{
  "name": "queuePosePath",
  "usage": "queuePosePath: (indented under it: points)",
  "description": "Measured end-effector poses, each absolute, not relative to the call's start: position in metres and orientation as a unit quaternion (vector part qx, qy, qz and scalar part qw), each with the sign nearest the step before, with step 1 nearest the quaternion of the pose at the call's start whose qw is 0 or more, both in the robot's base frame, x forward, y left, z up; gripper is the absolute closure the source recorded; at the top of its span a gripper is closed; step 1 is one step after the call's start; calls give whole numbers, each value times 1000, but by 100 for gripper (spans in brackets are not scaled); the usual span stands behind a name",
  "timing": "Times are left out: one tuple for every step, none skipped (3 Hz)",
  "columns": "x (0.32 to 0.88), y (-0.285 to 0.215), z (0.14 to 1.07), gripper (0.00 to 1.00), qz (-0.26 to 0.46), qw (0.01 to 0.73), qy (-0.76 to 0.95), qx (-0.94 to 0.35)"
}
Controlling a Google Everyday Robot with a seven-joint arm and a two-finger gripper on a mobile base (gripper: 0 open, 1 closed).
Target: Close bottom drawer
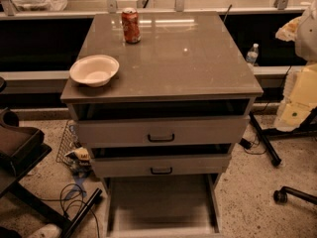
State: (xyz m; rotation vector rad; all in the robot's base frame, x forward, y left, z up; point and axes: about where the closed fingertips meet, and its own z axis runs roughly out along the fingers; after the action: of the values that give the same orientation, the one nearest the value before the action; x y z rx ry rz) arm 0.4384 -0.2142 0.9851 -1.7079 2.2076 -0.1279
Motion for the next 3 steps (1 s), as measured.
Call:
queuePosePath:
  points:
    - [438,-214,985,0,-45,173,778,-602]
    - [436,-215,971,0,-38,181,779,-599]
    - [413,-215,918,0,0,217,772,-598]
